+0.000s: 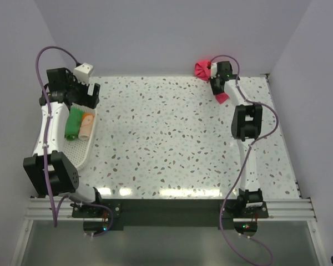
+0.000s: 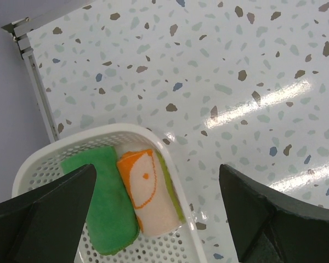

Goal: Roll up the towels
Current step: Move the towel to the center of the board

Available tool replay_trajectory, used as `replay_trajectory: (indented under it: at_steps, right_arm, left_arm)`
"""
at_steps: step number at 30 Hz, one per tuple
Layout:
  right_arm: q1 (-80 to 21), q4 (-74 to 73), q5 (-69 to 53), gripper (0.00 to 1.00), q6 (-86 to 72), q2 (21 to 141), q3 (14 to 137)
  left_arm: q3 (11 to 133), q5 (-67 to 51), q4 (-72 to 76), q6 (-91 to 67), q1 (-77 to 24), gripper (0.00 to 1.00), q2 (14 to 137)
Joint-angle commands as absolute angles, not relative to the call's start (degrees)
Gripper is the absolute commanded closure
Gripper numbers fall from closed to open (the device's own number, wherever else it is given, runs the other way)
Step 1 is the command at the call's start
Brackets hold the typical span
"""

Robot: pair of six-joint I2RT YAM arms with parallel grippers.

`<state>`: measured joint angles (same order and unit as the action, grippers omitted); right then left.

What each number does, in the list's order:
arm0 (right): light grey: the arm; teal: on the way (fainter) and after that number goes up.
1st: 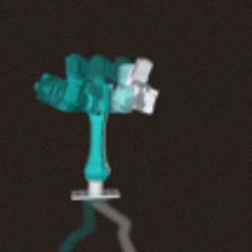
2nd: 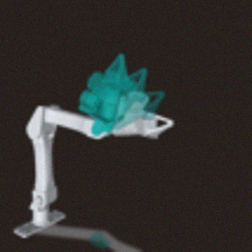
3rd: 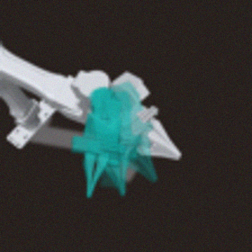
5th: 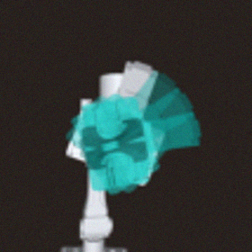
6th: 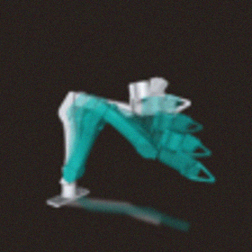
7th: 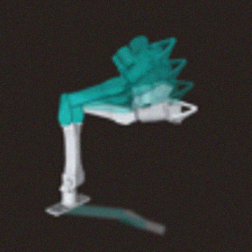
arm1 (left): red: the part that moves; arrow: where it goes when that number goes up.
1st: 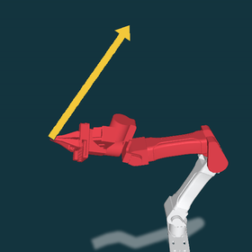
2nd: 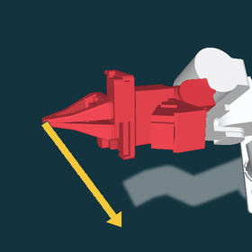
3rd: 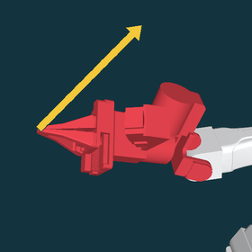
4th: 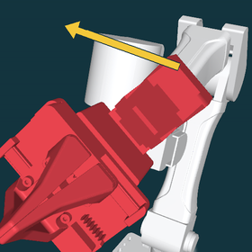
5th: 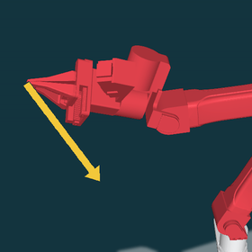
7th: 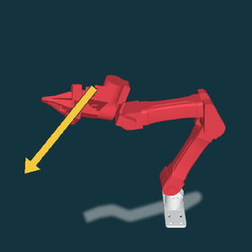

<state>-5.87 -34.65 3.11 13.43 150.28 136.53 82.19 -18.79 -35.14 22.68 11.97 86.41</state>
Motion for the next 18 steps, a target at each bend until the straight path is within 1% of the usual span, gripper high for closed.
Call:
replay_trajectory:
  at_steps: [1, 2, 4, 5, 8, 9, 11, 12, 14, 15, 17, 18]
  right_arm:
    - [-7.2, -42.8, -15.2, 1.00, 11.9, 143.3, 129.1]
    - [-7.9, -42.0, -16.9, 1.00, 12.0, 137.7, 122.3]
    - [-10.5, -41.0, -21.6, 1.00, 15.2, 132.1, 115.8]
    - [-11.5, -40.9, -24.1, 1.00, 15.8, 126.2, 109.9]
    - [-15.6, -47.4, -30.7, 1.00, 25.1, 118.7, 101.8]
    - [-16.9, -52.0, -32.8, 1.00, 27.5, 114.0, 99.9]
    - [-17.1, -56.1, -35.1, 1.00, 32.5, 109.8, 94.3]
    - [-16.6, -60.5, -34.5, 1.00, 34.8, 105.8, 92.6]
    - [-15.3, -63.6, -32.9, 1.00, 38.7, 101.7, 87.0]
    - [-12.3, -64.1, -31.1, 1.00, 40.2, 98.2, 85.0]
    - [-7.9, -64.3, -29.9, 1.00, 41.2, 95.4, 81.4]
    - [-3.3, -66.1, -30.2, 1.00, 42.8, 94.6, 81.3]
  left_arm:
    - [84.0, -24.0, -35.7, 21.0, 11.7, 0.00, 86.0]
    - [83.3, -25.0, -35.6, 21.0, 11.6, 0.00, 85.8]
    - [82.3, -27.0, -34.9, 21.0, 11.2, 0.00, 85.3]
    - [81.2, -27.2, -34.5, 20.9, 10.7, 0.00, 85.0]
    - [78.4, -28.3, -32.6, 20.7, 9.0, 0.04, 83.9]
    - [77.6, -28.5, -31.6, 20.8, 8.4, 0.06, 83.5]
    - [75.9, -28.4, -31.4, 21.5, 6.2, 0.10, 83.1]
    - [75.3, -28.1, -31.6, 22.4, 5.2, 0.14, 83.0]
    - [73.3, -27.2, -31.6, 23.6, 1.9, 0.17, 82.8]
    - [72.5, -26.9, -30.8, 24.6, 0.6, 0.21, 82.7]
    - [70.4, -26.1, -29.6, 24.9, -3.2, 0.25, 83.1]
    - [69.6, -26.5, -28.4, 24.8, -5.3, 0.29, 83.5]
